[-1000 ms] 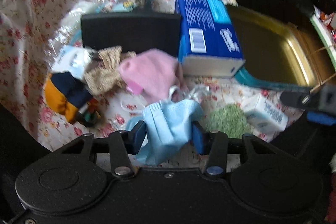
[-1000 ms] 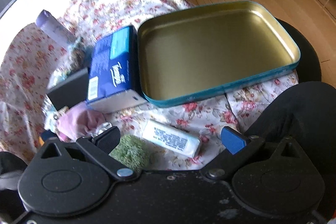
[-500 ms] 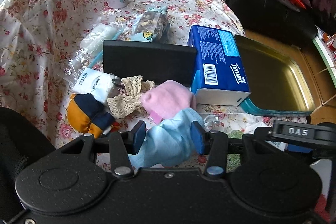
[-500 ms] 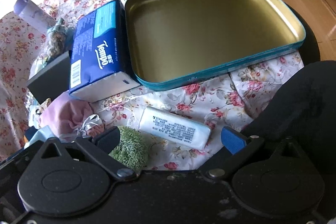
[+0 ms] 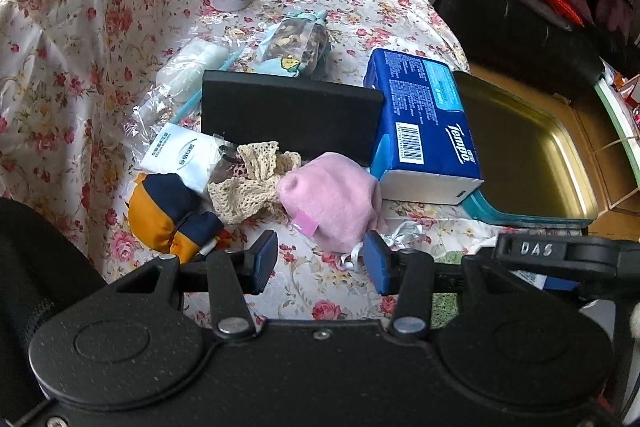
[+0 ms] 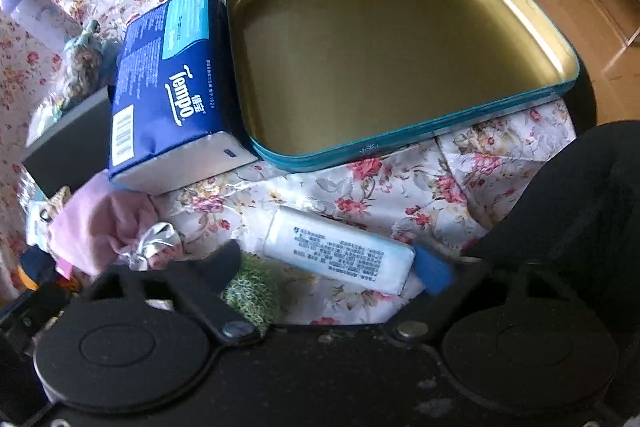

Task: Organize soft objects
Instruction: 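Grasp the white tube with the right tool while the left tool lifts the mask, then carry the mask and tube over the gold tin and open both tools, then withdraw both tools from the tin back toward the item pile, then grasp the pink cloth with the left tool while the right tool grasps the green scrubber ball, then carry the pink cloth and green scrubber over the tin and open both tools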

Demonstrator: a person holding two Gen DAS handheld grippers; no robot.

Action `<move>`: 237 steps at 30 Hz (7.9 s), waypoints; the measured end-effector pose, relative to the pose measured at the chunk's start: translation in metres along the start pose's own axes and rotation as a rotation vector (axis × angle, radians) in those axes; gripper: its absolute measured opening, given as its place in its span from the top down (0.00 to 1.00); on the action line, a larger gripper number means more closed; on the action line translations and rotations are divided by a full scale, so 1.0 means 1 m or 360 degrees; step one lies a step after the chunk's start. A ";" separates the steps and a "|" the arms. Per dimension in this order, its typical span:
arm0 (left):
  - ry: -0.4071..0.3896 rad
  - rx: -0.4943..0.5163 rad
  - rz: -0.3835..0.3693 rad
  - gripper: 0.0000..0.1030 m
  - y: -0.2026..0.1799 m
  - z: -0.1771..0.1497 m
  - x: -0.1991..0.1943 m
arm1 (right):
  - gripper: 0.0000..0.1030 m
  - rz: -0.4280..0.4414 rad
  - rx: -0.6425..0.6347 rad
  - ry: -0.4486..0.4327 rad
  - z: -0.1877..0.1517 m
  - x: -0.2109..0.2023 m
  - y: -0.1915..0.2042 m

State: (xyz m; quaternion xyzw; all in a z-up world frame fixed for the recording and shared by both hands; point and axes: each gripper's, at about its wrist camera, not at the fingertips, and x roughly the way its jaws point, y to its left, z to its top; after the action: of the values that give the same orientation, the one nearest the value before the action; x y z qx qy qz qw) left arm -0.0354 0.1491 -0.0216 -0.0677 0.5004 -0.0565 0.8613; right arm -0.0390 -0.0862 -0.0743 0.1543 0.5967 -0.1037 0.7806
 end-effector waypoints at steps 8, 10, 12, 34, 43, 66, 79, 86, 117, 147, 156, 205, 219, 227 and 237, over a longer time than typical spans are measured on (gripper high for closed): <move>0.0046 -0.0033 0.0018 0.38 0.006 -0.002 0.010 | 0.27 0.0062 0.0007 0.0002 0.000 -0.001 -0.003; 0.0058 -0.0015 0.0021 0.38 0.005 -0.003 0.011 | 0.27 0.0085 0.0024 -0.0003 0.001 -0.004 -0.006; 0.0075 0.0022 0.0003 0.37 0.003 -0.003 0.011 | 0.27 0.0098 0.0037 -0.0011 0.001 -0.008 -0.008; 0.0496 0.0635 0.0095 0.28 -0.054 -0.039 0.008 | 0.26 0.0313 0.0088 -0.0159 0.012 -0.036 -0.040; 0.0698 0.0804 0.0174 0.53 -0.062 -0.078 0.038 | 0.26 0.0355 0.0121 -0.0178 0.012 -0.037 -0.048; -0.0009 0.0638 -0.0144 0.70 -0.142 0.056 -0.025 | 0.26 0.0229 0.0310 -0.0551 0.058 -0.072 -0.112; -0.0049 0.0528 -0.0192 0.70 -0.180 0.082 0.020 | 0.26 0.0149 0.0303 -0.0900 0.066 -0.043 -0.146; -0.0020 0.0499 -0.0139 0.55 -0.186 0.082 0.038 | 0.26 0.0215 0.0339 -0.0990 0.062 -0.042 -0.158; -0.0165 0.0401 0.0005 0.29 -0.135 0.066 0.005 | 0.00 -0.0088 0.0281 -0.1314 0.040 -0.057 -0.135; -0.0713 -0.0141 0.0542 0.04 0.036 0.051 -0.146 | 0.00 0.0031 -0.0144 -0.1040 0.013 -0.070 -0.084; -0.0530 -0.0163 0.0488 0.04 0.048 0.040 -0.093 | 0.00 0.0312 -0.0292 -0.0938 -0.042 -0.068 -0.034; 0.0004 0.0207 0.0358 0.04 0.006 0.028 0.019 | 0.35 0.0369 -0.0647 -0.0412 -0.083 0.025 0.040; 0.0076 0.0526 0.0248 0.04 -0.037 0.026 0.038 | 0.42 0.0482 -0.0637 -0.0463 -0.084 0.012 0.032; 0.0204 0.0609 0.0234 0.05 -0.055 0.027 0.070 | 0.42 0.0507 -0.0683 -0.0501 -0.089 0.007 0.033; 0.0366 0.0584 0.0363 0.07 -0.058 0.023 0.108 | 0.42 0.0531 -0.0632 -0.0486 -0.084 0.011 0.029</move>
State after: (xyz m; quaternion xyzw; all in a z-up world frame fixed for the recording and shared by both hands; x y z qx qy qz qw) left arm 0.0363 0.0751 -0.0929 0.1537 0.5809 -0.0562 0.7973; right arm -0.1020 -0.0282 -0.1012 0.0771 0.4475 0.1226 0.8825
